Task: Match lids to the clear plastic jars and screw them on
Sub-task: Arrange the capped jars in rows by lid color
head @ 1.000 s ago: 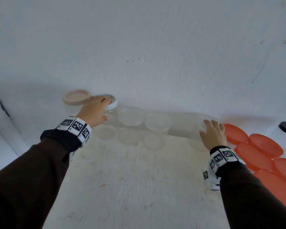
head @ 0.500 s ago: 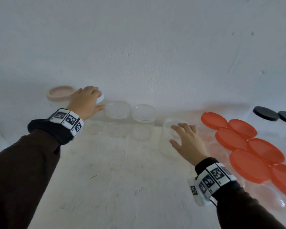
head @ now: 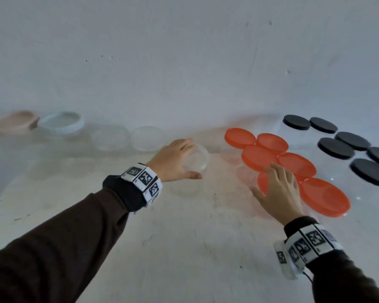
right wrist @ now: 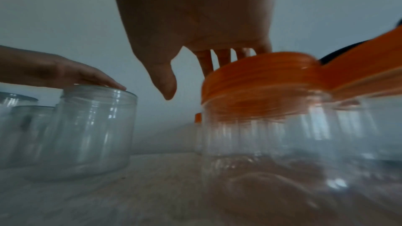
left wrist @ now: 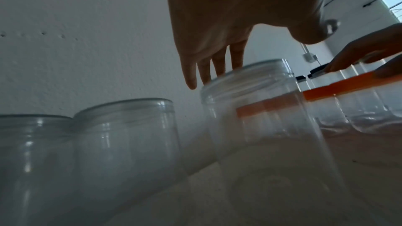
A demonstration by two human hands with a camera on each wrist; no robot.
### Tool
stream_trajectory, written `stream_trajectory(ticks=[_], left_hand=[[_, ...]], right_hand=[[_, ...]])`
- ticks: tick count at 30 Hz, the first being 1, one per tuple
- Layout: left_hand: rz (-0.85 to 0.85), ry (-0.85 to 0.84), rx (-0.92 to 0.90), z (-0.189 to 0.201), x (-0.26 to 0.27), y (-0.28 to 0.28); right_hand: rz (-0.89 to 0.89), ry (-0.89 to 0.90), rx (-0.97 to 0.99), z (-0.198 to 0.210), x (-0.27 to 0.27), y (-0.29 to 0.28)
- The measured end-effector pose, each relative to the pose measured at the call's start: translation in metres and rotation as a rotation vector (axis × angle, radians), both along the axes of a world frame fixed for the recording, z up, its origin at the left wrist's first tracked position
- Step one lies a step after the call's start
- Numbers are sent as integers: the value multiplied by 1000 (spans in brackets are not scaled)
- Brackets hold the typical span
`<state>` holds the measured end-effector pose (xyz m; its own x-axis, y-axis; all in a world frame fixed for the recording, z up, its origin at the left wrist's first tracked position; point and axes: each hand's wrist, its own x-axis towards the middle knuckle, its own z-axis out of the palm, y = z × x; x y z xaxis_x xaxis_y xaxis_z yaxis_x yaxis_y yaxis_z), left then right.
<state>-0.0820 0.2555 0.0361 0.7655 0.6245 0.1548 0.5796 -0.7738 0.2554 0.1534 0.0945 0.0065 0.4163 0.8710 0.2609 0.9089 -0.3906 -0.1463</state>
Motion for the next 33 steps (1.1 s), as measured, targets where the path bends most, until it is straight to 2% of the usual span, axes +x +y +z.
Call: stream_trajectory(ticks=[3,7,13,19,24,30,33], left_hand=[[34,82,-18,-8,12,2],[92,0,-54,-14,19,4],[119,-114,-48,-9,16,-8],[128,-390,75,40,-11,-12],[226,-426,124,82,-46,18],[401,-427,111,84,-79,50],[428,-421,104,76,-85,58]], right_hand=[[-3,-1,-39,-5,12,-11],[74,-17,-85,-8,17,-19],[370,7,-99,-3,7,-12],[594,46,-219,0,-13,32],[734,14,-282,1,-39,74],[725,68,-189,-1,-69,107],[716,61,-153,-4,-72,120]])
